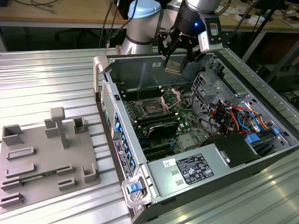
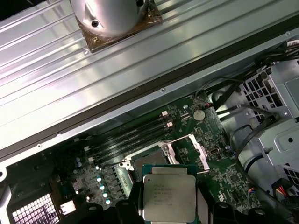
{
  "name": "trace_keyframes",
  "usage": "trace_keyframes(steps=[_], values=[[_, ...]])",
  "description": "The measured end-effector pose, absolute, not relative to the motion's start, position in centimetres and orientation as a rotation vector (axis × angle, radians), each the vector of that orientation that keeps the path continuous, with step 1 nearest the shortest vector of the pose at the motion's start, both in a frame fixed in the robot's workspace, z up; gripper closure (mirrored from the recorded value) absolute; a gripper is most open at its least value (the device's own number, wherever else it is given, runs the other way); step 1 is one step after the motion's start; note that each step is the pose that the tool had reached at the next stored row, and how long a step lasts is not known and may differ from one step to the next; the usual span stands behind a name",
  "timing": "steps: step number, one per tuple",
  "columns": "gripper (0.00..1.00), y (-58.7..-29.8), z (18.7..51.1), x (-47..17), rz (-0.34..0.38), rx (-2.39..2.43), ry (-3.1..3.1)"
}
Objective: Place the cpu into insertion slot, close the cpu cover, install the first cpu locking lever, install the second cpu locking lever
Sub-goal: 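Place the cpu into insertion slot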
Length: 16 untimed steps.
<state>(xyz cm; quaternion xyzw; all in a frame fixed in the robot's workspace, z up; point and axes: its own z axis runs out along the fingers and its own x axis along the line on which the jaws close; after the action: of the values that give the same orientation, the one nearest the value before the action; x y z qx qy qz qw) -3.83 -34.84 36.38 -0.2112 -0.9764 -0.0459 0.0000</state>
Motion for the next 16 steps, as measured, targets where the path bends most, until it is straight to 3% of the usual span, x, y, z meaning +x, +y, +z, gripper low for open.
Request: trace_keyframes(steps=[16], values=[[0.45,-34.84,36.38,-3.83,-0.144,-0.701,-3.060]])
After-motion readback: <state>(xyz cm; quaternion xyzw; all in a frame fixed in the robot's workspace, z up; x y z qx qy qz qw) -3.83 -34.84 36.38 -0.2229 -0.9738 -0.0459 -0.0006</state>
